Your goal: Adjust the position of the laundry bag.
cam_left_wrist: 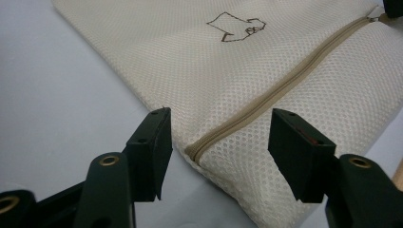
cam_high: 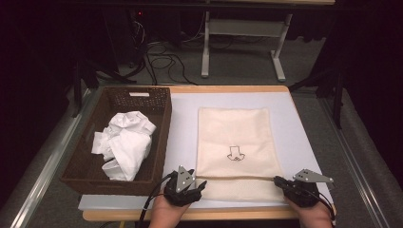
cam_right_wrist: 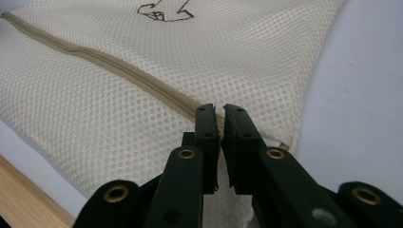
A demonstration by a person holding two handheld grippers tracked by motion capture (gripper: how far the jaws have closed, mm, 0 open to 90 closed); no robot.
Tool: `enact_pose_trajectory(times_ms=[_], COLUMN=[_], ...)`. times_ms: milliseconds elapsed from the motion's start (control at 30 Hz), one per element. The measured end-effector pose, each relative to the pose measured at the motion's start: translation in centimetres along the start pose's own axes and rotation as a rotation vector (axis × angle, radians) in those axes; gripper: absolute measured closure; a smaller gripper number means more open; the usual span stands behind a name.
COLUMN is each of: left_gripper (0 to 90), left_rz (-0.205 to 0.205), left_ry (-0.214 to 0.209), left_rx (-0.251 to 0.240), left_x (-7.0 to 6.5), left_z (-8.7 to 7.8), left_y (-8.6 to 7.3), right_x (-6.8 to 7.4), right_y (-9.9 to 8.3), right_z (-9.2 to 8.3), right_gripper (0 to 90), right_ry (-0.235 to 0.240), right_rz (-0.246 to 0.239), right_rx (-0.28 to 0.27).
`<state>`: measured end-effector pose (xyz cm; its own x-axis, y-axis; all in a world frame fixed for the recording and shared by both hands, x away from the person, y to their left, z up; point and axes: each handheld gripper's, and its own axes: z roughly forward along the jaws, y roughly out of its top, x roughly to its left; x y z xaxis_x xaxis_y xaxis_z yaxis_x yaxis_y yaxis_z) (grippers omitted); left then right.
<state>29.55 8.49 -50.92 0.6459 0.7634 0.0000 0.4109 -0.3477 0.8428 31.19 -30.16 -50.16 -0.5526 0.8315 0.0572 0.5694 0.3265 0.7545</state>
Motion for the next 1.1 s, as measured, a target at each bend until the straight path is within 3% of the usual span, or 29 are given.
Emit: enact_pose_trajectory(times_ms=[300,433,467,633,800,967,1100], left_gripper=[40.9,40.9,40.9,40.9,40.8,40.8,40.7], left_rz=[0.001,0.001,0.0,-0.007,-0.008,-0.015,-0.019], left_ry=[0.001,0.001,0.002,-0.002,-0.009,-0.015,-0.011], left_rx=[0.003,0.002,0.001,-0.012,-0.023,-0.047,-0.05], left_x=[0.0,-0.1,0.0,0.0,0.1,0.2,0.2], left_z=[0.1,0.1,0.1,0.0,-0.1,-0.3,-0.3], left_y=[-0.1,0.0,0.0,0.0,0.0,0.0,-0.2], right_x=[0.6,0.9,0.9,-0.4,-1.2,-2.3,-2.4], right_y=[0.4,0.6,0.8,0.7,0.3,-0.6,-0.9], right_z=[0.6,0.5,0.2,-0.8,-0.8,0.0,0.3], right_gripper=[79.0,76.5,76.0,73.7,69.1,57.0,60.9], right_ry=[0.026,0.043,0.044,0.013,-0.031,-0.06,-0.056], right_rz=[-0.014,-0.025,-0.032,0.019,0.04,0.089,0.094], right_rx=[-0.008,-0.025,-0.051,-0.094,-0.076,0.015,0.024])
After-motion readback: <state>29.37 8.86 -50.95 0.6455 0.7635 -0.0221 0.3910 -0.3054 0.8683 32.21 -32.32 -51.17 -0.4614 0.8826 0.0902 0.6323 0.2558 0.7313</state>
